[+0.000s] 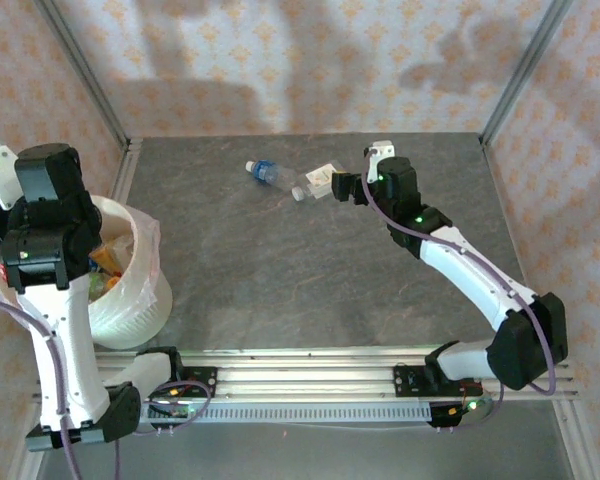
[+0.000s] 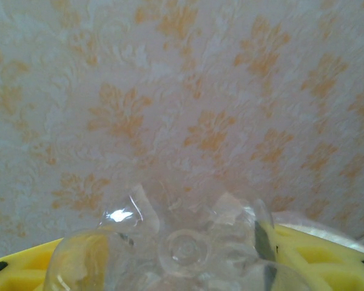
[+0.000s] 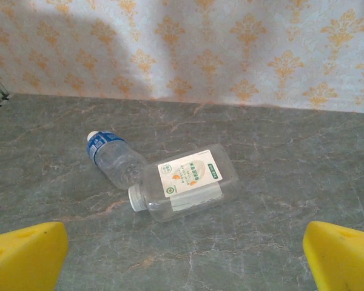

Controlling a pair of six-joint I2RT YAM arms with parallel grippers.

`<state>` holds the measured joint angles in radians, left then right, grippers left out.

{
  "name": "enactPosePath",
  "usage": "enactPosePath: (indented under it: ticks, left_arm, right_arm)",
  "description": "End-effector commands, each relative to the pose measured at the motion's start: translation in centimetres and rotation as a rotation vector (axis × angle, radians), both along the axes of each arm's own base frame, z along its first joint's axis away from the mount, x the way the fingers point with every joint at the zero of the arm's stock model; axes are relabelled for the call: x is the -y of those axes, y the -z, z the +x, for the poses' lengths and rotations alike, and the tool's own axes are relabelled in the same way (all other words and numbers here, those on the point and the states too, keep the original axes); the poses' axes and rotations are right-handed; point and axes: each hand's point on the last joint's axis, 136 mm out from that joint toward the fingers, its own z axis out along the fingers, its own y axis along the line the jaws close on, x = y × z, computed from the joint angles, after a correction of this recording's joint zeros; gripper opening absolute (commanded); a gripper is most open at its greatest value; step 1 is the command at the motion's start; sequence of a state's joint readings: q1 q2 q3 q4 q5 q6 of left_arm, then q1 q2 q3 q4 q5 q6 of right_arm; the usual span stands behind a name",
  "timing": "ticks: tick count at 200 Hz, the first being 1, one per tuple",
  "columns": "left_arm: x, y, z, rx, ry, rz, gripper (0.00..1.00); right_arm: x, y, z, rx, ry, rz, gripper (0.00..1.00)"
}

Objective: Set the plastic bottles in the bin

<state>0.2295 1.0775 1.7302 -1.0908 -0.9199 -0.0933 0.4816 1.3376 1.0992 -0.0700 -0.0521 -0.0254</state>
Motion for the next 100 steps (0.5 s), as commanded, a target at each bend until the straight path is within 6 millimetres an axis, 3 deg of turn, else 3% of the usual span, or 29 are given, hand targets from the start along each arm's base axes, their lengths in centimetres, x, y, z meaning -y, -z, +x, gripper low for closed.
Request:
enactPosePath:
  ticks: [1, 38, 53, 100]
  left_arm:
    - [-1.0, 3.2, -0.1, -0.035, -0.016, -0.108, 0.49]
    - [-2.1, 7.1, 0.4, 0.013, -0.001, -0.226, 0.49]
    - [-2.4, 8.7, 0.8, 0.013, -0.013, -0.276, 0.54]
    - [-1.6, 13.7, 3.1, 0.024, 0.029, -0.438, 0.63]
  right_arm:
    - [-0.4, -0.8, 0.1, -0.001, -0.005, 0.010, 1.00]
    - [-0.2, -0.8, 0.1, -0.002, 0.001, 0.001, 1.00]
    - [-0.2, -0.7, 0.0, -0.004, 0.003, 0.000, 0.99]
    - [0.1, -0.1, 0.0, -0.015, 0.015, -0.013, 0.99]
